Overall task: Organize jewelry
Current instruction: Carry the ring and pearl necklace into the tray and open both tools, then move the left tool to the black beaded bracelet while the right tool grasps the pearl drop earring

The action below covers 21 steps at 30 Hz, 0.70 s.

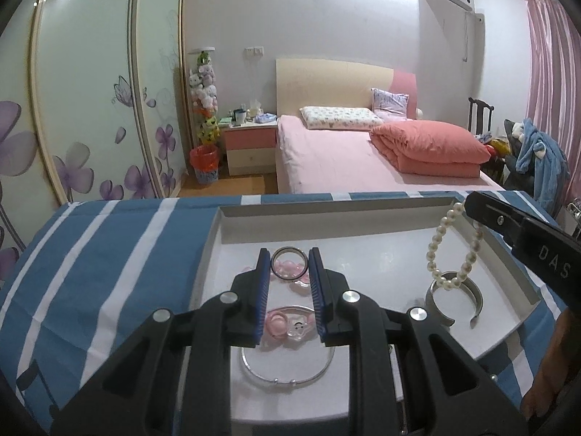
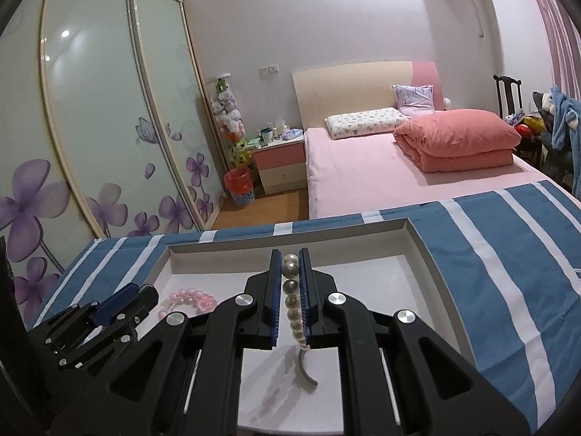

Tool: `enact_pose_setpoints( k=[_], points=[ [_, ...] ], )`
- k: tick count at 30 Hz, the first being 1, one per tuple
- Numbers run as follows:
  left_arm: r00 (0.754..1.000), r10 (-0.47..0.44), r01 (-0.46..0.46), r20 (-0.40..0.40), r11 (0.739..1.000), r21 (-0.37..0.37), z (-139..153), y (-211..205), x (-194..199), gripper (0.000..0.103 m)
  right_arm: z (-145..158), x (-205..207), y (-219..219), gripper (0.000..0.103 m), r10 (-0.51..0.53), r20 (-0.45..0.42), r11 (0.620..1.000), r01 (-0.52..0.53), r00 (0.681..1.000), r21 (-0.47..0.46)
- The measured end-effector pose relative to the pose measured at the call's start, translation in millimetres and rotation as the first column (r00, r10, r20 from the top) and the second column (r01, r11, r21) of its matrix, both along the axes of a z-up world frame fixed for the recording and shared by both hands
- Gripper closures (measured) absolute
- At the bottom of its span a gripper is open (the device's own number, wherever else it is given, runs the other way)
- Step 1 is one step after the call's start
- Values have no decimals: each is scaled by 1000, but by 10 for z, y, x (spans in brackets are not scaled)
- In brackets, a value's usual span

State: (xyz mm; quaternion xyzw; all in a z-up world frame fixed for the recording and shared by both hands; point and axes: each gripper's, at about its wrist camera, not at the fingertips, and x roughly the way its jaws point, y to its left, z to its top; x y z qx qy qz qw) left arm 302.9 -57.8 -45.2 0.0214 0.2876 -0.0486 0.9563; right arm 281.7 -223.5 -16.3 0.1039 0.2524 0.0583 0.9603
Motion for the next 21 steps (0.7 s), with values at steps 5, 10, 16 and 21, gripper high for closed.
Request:
enact_pose_setpoints(
  k=[5,10,16,21],
  points=[
    [1000,4,-5,-16,1000,-11,-46,29,78,73,-37,66,-18,89,5,-32,1000,-4,999,26],
    [1000,24,-24,-5,999,-21,-12,112,46,69,-32,21,-109,70,-21,-29,999,22,999,38],
    [999,44,-44,2,999,-27,62,215,-73,69,14,-84,-164,70,-26,-23,999,27,999,40],
    [999,42,-42,5,999,-26,105,270,-316,66,46,-214,-199,70,-19,-26,999,20,999,28]
  ],
)
